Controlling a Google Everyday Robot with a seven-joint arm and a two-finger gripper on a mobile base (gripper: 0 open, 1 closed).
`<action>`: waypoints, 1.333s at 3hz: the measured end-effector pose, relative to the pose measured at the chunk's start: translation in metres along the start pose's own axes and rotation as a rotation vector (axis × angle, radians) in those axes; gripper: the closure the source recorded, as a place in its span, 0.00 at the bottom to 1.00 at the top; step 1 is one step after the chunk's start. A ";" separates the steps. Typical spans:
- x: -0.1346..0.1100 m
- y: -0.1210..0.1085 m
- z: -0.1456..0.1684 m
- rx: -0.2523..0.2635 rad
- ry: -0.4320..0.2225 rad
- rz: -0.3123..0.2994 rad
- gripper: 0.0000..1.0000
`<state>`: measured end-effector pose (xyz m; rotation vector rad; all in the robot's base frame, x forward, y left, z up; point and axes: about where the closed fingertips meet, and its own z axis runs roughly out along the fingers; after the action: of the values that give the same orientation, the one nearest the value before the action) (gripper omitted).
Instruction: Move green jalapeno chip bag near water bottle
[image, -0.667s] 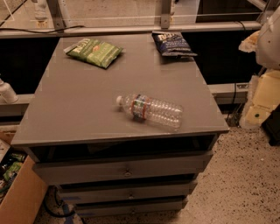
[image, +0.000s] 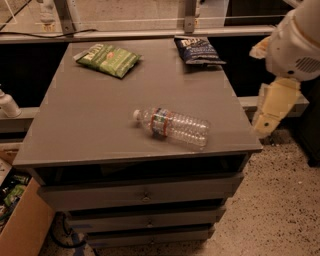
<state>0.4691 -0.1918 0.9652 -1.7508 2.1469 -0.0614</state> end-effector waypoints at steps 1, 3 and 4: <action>-0.046 -0.027 0.033 -0.013 -0.121 -0.051 0.00; -0.156 -0.082 0.066 -0.031 -0.411 -0.117 0.00; -0.156 -0.082 0.066 -0.031 -0.411 -0.117 0.00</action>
Offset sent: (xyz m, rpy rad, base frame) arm 0.1378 0.1509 0.0006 0.3782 -0.0979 0.2409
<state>0.5914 -0.0489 0.9642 -1.7263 1.7595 0.2789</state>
